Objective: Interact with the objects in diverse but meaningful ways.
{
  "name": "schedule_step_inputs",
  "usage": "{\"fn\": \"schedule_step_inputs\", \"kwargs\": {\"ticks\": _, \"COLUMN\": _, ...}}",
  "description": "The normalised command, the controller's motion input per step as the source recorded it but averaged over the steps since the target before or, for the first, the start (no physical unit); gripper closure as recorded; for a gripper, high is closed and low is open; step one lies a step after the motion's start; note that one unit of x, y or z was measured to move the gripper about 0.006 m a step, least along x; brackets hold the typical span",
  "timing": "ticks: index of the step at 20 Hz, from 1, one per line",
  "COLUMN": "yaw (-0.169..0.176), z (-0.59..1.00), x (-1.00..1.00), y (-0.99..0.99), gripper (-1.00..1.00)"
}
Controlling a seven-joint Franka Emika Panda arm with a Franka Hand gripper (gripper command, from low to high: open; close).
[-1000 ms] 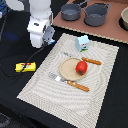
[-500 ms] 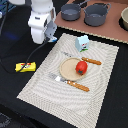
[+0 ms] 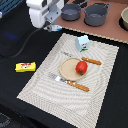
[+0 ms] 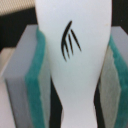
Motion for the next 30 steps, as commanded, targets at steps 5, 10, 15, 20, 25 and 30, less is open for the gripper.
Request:
{"fn": "schedule_step_inputs", "kwargs": {"ticks": 5, "yaw": -0.258, "z": 0.25, "x": 0.56, "y": -0.18, "gripper": 1.00}}
{"fn": "schedule_step_inputs", "kwargs": {"ticks": 10, "yaw": -0.188, "z": 0.18, "x": 0.77, "y": -0.23, "gripper": 1.00}}
{"fn": "schedule_step_inputs", "kwargs": {"ticks": 15, "yaw": -0.165, "z": 0.22, "x": 0.82, "y": -0.26, "gripper": 1.00}}
{"fn": "schedule_step_inputs", "kwargs": {"ticks": 20, "yaw": -0.145, "z": 0.34, "x": 0.86, "y": -0.27, "gripper": 1.00}}
{"fn": "schedule_step_inputs", "kwargs": {"ticks": 25, "yaw": -0.145, "z": 0.21, "x": 0.81, "y": -0.37, "gripper": 1.00}}
{"fn": "schedule_step_inputs", "kwargs": {"ticks": 30, "yaw": -0.120, "z": 0.02, "x": 0.73, "y": -0.37, "gripper": 1.00}}
